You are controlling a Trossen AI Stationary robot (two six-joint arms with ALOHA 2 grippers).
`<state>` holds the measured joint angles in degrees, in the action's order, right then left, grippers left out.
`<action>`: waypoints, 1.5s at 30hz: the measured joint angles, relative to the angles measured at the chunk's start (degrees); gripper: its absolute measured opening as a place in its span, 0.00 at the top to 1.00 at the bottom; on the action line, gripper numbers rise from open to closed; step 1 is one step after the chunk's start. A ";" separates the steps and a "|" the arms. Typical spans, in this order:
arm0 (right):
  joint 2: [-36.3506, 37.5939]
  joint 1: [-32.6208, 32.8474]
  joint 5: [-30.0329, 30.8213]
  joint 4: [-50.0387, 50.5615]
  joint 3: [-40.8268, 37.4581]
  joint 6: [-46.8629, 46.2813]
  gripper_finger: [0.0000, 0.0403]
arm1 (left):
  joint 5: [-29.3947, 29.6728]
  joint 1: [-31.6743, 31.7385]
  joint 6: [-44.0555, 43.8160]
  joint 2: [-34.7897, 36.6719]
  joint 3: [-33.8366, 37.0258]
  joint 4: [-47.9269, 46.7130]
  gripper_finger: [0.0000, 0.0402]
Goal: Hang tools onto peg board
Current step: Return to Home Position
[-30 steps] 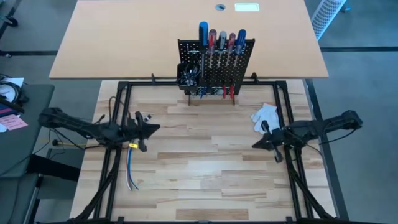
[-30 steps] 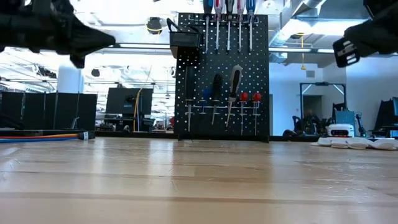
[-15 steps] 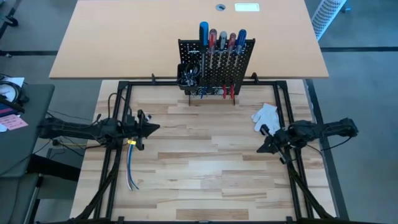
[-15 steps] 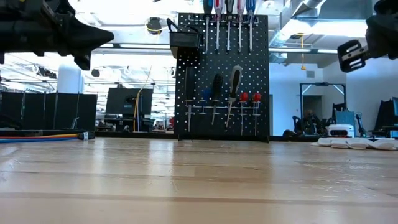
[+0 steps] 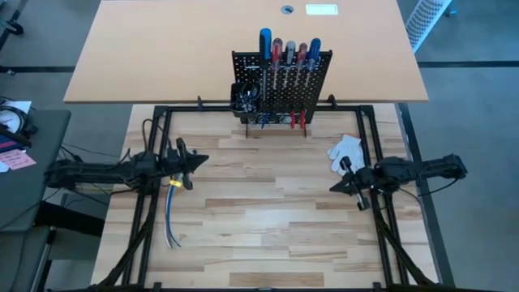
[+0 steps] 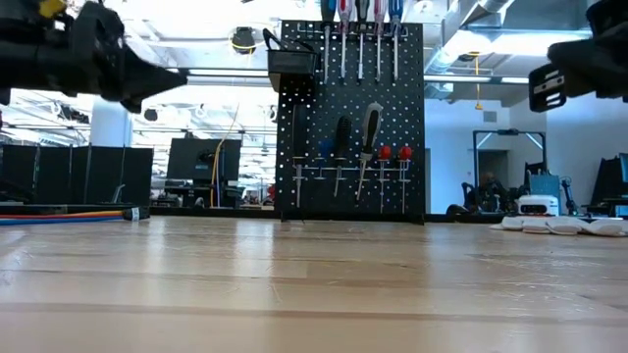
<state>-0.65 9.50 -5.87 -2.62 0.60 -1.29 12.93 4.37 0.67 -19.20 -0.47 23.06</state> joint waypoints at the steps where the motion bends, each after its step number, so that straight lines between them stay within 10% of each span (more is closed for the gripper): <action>1: -0.06 -0.26 0.08 0.59 0.01 -0.31 0.98 | -0.22 0.86 -1.00 0.22 0.00 -1.33 1.00; 16: -0.14 -2.63 0.37 1.48 0.11 -3.66 0.98 | -12.27 -3.73 -3.44 0.50 0.04 -9.64 1.00; 32: -0.13 -2.56 0.39 1.69 0.11 -3.29 0.98 | -8.27 -9.27 0.83 19.28 -0.28 -20.75 1.00; 45: -0.14 -2.56 0.39 1.71 0.11 -3.18 0.98 | -7.08 -9.28 -0.64 16.90 -1.27 -22.29 1.00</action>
<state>-0.80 6.94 -5.48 -0.91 0.71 -4.47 5.85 -4.91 0.04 -2.30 -1.74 0.77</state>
